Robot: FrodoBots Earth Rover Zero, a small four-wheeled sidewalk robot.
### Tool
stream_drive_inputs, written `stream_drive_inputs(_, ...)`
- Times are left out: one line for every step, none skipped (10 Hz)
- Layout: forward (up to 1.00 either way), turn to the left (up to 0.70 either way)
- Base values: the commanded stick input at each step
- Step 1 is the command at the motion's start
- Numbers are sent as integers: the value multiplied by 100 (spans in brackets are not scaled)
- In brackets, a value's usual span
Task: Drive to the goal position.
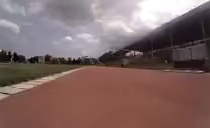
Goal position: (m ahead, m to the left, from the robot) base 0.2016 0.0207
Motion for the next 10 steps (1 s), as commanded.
stream_drive_inputs(45,0)
stream_drive_inputs(45,0)
stream_drive_inputs(45,0)
stream_drive_inputs(45,0)
stream_drive_inputs(45,0)
stream_drive_inputs(45,0)
stream_drive_inputs(45,0)
stream_drive_inputs(45,0)
stream_drive_inputs(45,0)
stream_drive_inputs(45,0)
